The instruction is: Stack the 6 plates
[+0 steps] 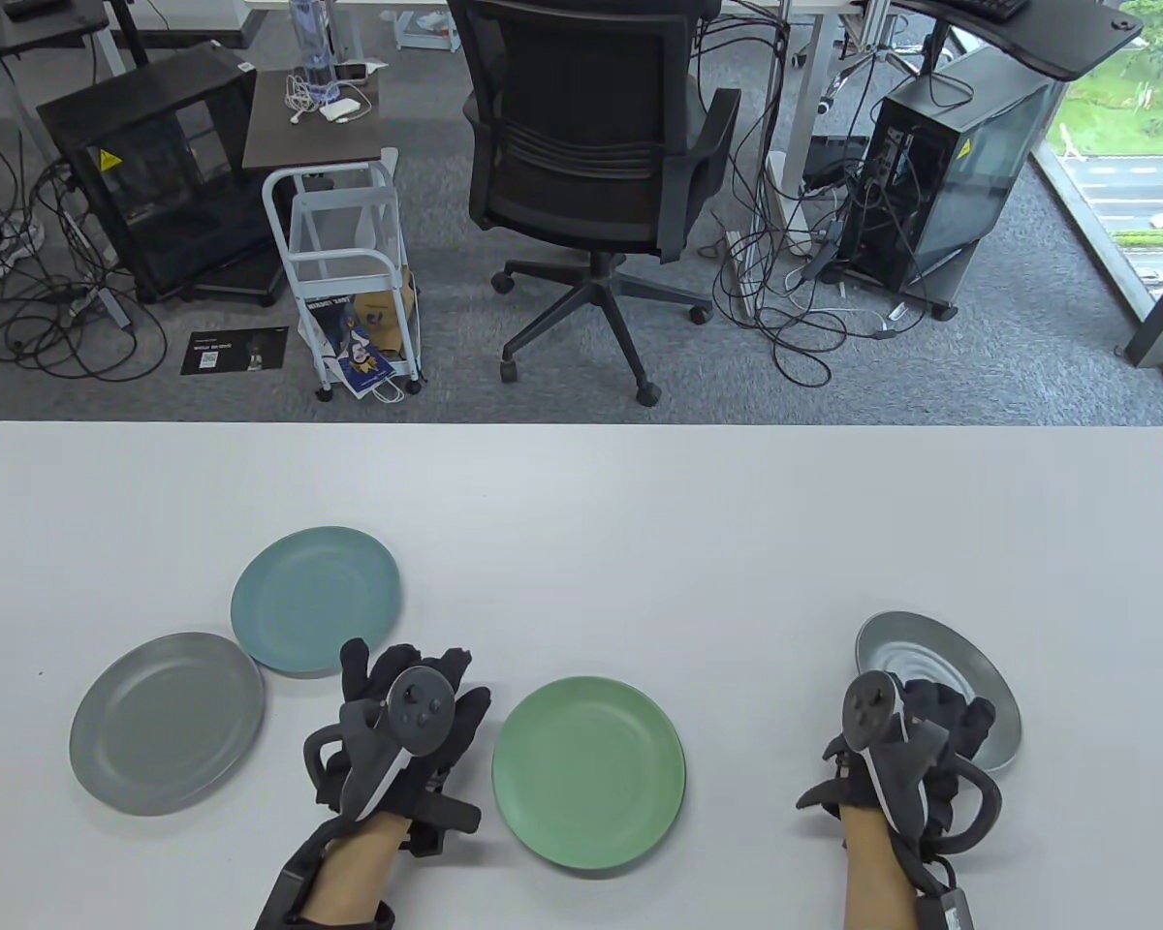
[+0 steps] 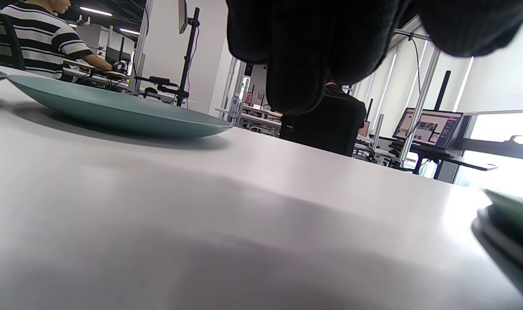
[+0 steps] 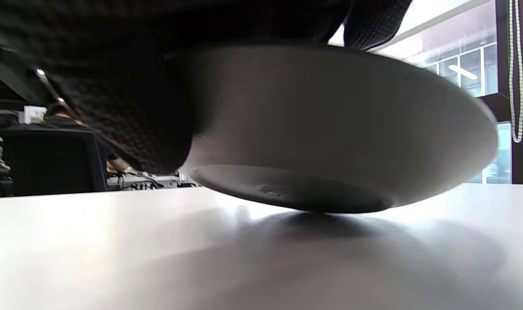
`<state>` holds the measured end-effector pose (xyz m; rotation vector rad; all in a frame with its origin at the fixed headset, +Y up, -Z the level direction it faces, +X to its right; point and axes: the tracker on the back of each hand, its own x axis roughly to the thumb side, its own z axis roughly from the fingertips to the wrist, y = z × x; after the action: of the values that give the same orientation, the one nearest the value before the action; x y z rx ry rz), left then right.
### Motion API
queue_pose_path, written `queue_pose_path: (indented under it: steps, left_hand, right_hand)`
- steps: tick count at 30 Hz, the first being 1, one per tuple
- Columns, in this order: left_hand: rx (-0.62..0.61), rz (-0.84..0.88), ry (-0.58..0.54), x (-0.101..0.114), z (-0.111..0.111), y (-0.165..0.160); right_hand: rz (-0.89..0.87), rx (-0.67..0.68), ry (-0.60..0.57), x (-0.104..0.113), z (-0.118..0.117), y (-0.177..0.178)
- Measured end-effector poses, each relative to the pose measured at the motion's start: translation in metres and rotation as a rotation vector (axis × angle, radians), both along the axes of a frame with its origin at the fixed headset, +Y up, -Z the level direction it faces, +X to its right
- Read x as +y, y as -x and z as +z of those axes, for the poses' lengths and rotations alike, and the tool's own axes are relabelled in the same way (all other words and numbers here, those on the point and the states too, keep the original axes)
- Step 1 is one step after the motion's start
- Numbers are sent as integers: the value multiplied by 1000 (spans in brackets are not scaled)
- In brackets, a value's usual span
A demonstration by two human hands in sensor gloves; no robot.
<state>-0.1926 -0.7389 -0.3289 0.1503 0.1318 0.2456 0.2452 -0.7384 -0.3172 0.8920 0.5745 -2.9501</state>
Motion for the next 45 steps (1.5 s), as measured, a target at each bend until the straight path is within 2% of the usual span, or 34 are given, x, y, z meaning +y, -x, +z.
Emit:
queue_pose_path:
  steps: [13, 23, 36, 45]
  left_hand:
    - [23, 33, 10, 0, -1, 4]
    - [57, 84, -4, 2, -1, 10]
    - [129, 120, -54, 12, 4, 12]
    - [142, 273, -53, 20, 8, 14]
  right_hand:
    - [117, 307, -140, 8, -1, 56]
    - [151, 483, -228, 16, 7, 90]
    - [202, 659, -251, 18, 15, 127]
    - [235, 757, -268, 21, 22, 151]
